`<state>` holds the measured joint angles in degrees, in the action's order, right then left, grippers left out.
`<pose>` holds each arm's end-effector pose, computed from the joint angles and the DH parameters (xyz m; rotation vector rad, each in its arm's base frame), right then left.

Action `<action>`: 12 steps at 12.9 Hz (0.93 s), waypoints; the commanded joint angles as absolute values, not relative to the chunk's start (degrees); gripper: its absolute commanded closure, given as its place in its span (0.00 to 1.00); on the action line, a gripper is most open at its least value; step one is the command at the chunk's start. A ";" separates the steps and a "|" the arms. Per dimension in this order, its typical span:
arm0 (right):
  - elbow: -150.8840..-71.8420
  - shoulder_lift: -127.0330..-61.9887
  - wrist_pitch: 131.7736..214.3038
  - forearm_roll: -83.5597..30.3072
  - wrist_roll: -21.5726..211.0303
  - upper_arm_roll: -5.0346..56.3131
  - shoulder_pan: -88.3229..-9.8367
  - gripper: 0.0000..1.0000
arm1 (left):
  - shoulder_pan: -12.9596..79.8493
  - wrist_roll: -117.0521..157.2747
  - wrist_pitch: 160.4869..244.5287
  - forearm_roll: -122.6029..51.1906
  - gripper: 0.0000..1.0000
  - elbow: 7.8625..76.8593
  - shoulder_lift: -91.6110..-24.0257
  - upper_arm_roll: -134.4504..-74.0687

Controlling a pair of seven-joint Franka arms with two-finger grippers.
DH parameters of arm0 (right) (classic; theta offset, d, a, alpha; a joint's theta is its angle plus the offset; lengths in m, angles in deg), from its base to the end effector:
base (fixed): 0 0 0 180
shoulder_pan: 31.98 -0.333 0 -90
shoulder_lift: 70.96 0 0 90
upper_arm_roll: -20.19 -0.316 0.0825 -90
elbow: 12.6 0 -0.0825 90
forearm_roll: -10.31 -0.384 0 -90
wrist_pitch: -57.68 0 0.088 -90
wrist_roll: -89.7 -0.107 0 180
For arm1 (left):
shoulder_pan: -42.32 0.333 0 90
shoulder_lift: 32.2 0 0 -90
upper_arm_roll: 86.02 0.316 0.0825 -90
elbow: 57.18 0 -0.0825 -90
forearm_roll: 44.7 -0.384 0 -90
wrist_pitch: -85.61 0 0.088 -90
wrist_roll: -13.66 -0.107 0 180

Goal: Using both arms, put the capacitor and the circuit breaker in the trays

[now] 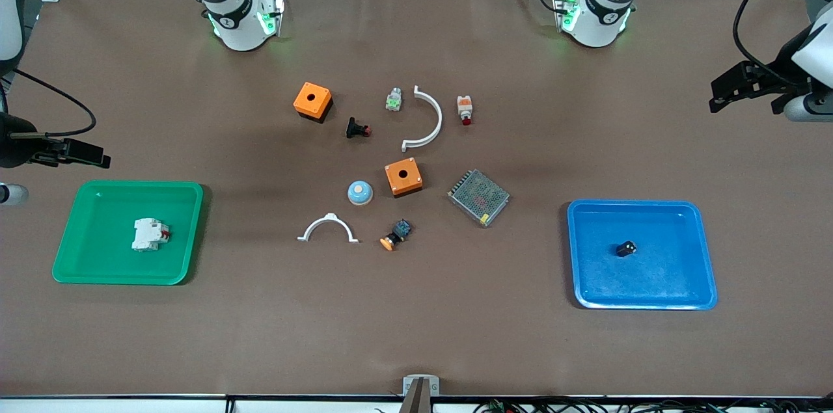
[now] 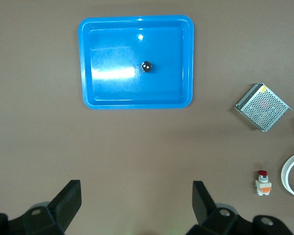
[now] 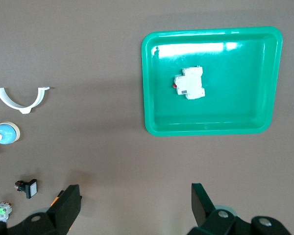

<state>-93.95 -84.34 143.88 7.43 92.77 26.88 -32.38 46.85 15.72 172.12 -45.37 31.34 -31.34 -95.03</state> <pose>0.6115 -0.0538 0.5539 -3.0972 0.0858 0.2250 0.5423 -0.0419 0.6395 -3.1256 0.0650 0.0304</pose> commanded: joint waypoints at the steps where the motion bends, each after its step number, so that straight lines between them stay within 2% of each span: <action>1: -93.03 -84.05 143.64 8.46 92.51 26.52 -31.89 0.00 | 47.15 17.00 174.11 -44.70 0.00 35.89 -27.46 -95.95; 7: -90.56 -84.06 143.46 7.76 92.51 26.61 -30.58 0.00 | 47.07 15.86 174.11 -44.79 0.00 35.20 -28.15 -95.87; 12: -89.42 -81.07 137.32 7.67 92.25 26.52 -30.66 0.00 | 47.33 15.86 174.11 -44.96 0.00 35.02 -29.12 -95.87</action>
<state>-89.24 -83.61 139.59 7.56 92.77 27.08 -31.12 46.92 16.57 173.36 -45.37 34.47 -29.26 -95.87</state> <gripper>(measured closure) 0.000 0.000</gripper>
